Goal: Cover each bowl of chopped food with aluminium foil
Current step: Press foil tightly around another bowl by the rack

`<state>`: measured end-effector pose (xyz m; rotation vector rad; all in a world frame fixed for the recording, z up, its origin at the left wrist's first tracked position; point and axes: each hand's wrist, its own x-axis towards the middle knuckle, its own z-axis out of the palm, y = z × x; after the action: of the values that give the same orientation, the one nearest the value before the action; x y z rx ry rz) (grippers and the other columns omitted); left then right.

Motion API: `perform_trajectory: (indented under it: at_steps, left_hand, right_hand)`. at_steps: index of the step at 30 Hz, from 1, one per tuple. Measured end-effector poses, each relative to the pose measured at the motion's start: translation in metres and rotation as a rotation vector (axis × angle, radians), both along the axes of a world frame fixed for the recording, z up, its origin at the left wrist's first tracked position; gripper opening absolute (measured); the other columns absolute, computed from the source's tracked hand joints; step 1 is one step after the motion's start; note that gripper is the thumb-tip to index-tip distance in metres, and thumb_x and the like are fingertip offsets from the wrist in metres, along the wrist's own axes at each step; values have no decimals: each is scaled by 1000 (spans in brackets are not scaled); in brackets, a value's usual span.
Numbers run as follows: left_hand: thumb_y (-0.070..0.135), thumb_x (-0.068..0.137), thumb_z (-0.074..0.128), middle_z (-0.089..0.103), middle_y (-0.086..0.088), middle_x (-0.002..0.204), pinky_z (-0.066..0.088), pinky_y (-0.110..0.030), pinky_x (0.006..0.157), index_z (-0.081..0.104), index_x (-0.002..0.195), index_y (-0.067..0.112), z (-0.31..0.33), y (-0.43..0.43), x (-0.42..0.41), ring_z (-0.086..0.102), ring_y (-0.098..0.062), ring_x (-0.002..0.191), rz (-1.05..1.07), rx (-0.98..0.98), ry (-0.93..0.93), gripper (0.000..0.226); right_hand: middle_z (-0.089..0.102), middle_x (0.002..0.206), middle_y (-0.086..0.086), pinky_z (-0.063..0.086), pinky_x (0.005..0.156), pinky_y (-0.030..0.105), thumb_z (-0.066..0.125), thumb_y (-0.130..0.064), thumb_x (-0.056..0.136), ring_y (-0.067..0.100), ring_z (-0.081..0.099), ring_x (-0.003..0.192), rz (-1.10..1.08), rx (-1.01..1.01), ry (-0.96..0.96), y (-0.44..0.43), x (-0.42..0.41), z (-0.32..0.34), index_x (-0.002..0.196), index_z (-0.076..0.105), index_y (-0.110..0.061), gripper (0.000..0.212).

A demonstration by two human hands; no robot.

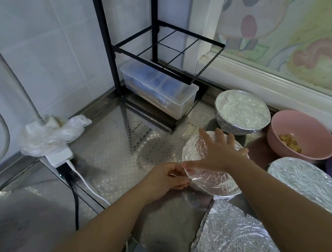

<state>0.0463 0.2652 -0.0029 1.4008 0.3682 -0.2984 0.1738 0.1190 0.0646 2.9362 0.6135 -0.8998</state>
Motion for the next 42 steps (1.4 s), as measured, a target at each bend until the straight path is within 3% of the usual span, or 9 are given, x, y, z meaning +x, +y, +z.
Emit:
perform_trajectory:
  at_steps: [5,10,16,20,25,28,32,35,42]
  left_hand:
    - [-2,87,71,72,-6,78,59,-23,72,64,93,1,7,4,6,72,-15,74,-5,47,46,10]
    - [-3,87,70,73,-9,83,60,-24,70,63,97,2,2,-6,2,73,-17,76,156,-121,134,14]
    - [1,93,63,73,-11,97,59,-30,87,68,109,1,3,-40,-13,68,-16,87,483,-521,259,17]
    - [2,93,64,73,-13,109,54,-36,97,70,113,2,18,-64,-10,66,-19,97,747,-600,341,21]
    - [1,96,60,73,-14,108,58,-31,84,71,110,1,42,-79,3,69,-24,104,921,-634,417,17]
    - [6,97,60,72,-18,109,58,-34,86,69,104,-2,57,-79,6,70,-27,102,941,-655,431,14]
    - [18,102,46,72,-13,80,53,-25,48,67,109,-3,88,-78,7,69,-21,68,892,-727,383,30]
    - [36,107,32,72,-11,71,49,-22,37,64,108,0,105,-78,4,67,-22,65,811,-788,353,48]
    - [42,106,29,76,-10,87,53,-35,69,66,104,8,99,-68,1,68,-25,91,633,-722,293,50]
  right_hand:
    - [-25,167,3,3,109,83,52,-102,52,44,-19,152,-9,1,-6,0,-1,-1,153,-19,-51,134]
    - [-24,167,3,4,108,83,52,-102,52,44,-19,152,-14,5,-4,1,-1,-2,154,-18,-50,134]
    - [-23,168,3,4,107,83,53,-102,51,44,-19,152,-32,17,-4,0,0,-3,155,-16,-51,134]
    - [-22,168,3,5,106,83,51,-103,50,44,-18,152,-39,24,-16,1,1,-6,154,-16,-51,135]
    - [-21,168,4,5,107,83,51,-103,49,43,-18,152,-44,25,-20,1,0,-5,155,-15,-51,135]
    - [-20,168,4,5,107,83,50,-104,47,44,-17,152,-47,31,-21,1,-2,-4,155,-15,-51,136]
    - [-20,168,4,4,108,83,50,-103,47,43,-17,152,-56,37,-23,1,-4,-4,155,-14,-51,136]
    - [-20,168,3,4,107,82,50,-103,46,43,-17,152,-57,36,-20,2,-4,-4,155,-13,-51,136]
    - [-17,169,3,6,108,81,52,-101,54,43,-15,153,-68,36,-25,2,-2,-5,156,-10,-51,130]
